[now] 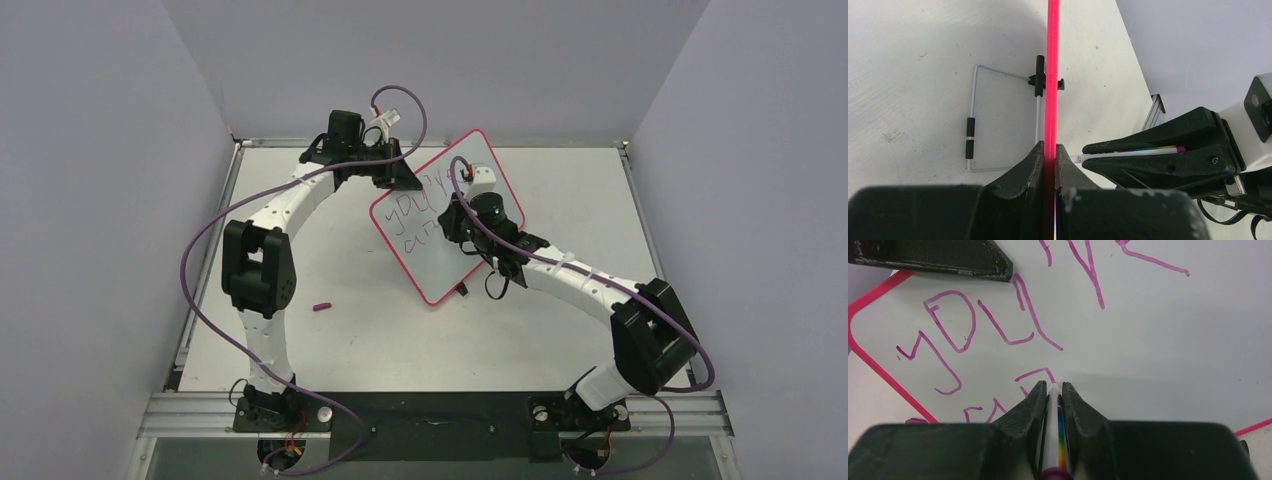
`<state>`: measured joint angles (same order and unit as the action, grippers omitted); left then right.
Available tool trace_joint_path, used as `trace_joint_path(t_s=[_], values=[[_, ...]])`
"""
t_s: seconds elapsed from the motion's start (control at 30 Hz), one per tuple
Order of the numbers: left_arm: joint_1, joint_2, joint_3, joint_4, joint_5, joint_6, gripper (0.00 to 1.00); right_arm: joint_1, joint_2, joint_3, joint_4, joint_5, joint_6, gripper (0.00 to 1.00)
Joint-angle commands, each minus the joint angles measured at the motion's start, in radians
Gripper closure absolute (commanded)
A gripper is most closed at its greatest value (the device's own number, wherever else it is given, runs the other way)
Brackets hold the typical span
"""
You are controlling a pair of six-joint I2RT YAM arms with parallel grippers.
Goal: Write a sentence on the whiteboard
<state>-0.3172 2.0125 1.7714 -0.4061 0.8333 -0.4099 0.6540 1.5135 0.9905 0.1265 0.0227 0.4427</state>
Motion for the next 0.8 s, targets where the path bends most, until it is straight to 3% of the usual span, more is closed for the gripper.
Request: trace_joint_path(t_s=[0.0, 0.77], values=[[-0.013, -0.083, 0.019, 0.05, 0.077, -0.036, 1.0, -0.003, -0.014, -0.021, -0.003, 0.002, 0.016, 1.0], [-0.013, -0.091, 0.008, 0.051, 0.079, -0.031, 1.0, -0.031, 0.061, 0.12, -0.053, 0.043, 0.04, 1.0]])
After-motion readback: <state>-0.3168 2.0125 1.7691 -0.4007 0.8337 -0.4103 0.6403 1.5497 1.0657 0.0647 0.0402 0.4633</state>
